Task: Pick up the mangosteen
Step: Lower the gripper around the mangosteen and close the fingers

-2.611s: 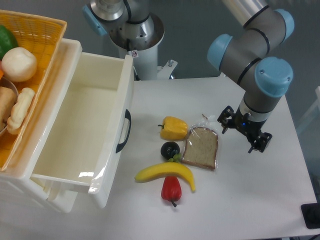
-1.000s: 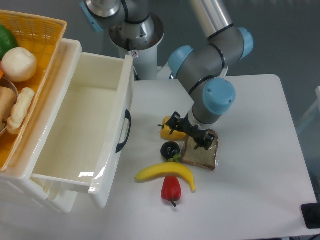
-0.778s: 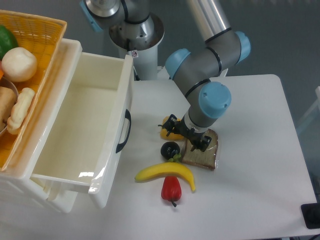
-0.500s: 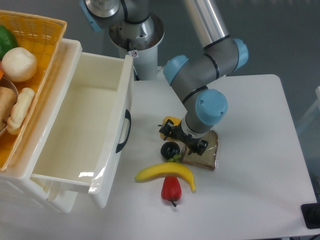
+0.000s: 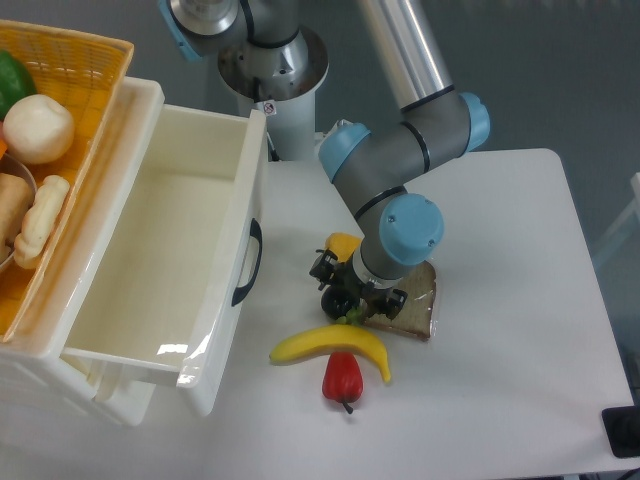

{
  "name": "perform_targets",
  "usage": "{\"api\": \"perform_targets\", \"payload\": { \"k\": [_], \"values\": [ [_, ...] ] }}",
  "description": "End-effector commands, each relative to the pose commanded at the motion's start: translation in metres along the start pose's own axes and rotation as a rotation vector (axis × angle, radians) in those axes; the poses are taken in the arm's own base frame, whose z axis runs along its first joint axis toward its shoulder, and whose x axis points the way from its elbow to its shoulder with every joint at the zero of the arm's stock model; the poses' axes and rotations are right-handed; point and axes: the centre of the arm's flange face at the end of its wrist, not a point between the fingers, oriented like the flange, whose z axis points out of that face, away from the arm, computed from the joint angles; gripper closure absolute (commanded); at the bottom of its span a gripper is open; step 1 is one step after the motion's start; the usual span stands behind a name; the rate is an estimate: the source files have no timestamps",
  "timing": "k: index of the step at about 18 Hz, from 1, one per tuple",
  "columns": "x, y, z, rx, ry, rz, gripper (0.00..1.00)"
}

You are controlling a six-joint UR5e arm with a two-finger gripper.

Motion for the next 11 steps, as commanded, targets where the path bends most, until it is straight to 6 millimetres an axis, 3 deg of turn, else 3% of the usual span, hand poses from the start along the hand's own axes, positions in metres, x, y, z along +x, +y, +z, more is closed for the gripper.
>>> {"api": "perform_targets", "payload": {
  "k": [6, 11],
  "values": [
    [0.003, -0.0018, 0.003, -0.005, 0.003, 0.005, 0.31],
    [0.003, -0.0018, 0.003, -0.005, 0.003, 0.005, 0.53]
  ]
}}
